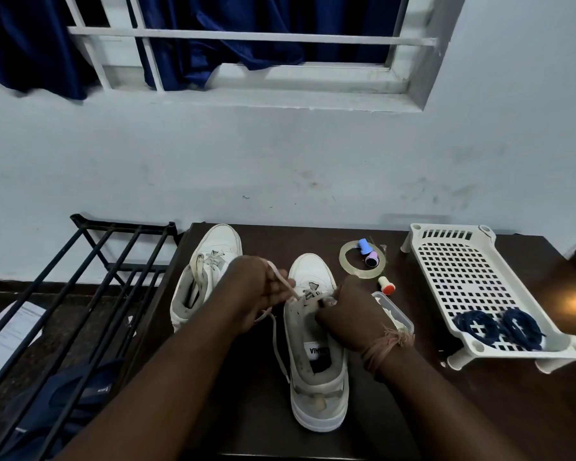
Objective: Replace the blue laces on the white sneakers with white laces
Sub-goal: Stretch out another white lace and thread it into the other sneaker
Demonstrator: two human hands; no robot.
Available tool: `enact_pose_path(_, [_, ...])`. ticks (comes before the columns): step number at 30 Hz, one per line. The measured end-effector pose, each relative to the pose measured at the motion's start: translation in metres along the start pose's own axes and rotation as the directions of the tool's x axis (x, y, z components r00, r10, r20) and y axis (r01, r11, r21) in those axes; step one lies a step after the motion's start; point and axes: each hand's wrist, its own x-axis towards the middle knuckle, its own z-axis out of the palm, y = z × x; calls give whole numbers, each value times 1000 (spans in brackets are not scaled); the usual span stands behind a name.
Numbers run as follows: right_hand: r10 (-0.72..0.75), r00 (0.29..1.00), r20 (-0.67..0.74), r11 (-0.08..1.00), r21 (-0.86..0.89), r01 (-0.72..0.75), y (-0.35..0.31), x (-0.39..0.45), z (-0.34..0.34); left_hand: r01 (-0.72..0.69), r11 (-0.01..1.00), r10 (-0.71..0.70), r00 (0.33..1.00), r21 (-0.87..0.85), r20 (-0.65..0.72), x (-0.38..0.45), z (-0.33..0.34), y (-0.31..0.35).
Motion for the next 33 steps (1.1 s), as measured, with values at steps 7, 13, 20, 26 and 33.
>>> enact_pose_path(7, [110, 994, 19, 989, 96, -111, 6, 12, 9, 63, 853, -83, 996, 518, 16, -1, -15, 2])
enact_pose_path(13, [140, 989, 38, 982, 121, -144, 8, 14, 11, -80, 889, -44, 965, 451, 257, 1, -23, 3])
enact_pose_path(20, [131, 990, 54, 980, 144, -137, 7, 14, 13, 128, 984, -98, 969, -126, 227, 5, -21, 8])
enact_pose_path(26, [147, 989, 25, 982, 119, -149, 5, 11, 8, -18, 619, -135, 982, 785, 129, 6, -26, -12])
enact_pose_path(33, [137, 990, 12, 987, 86, -138, 4, 11, 9, 98, 987, -55, 952, -130, 302, 5, -17, 5])
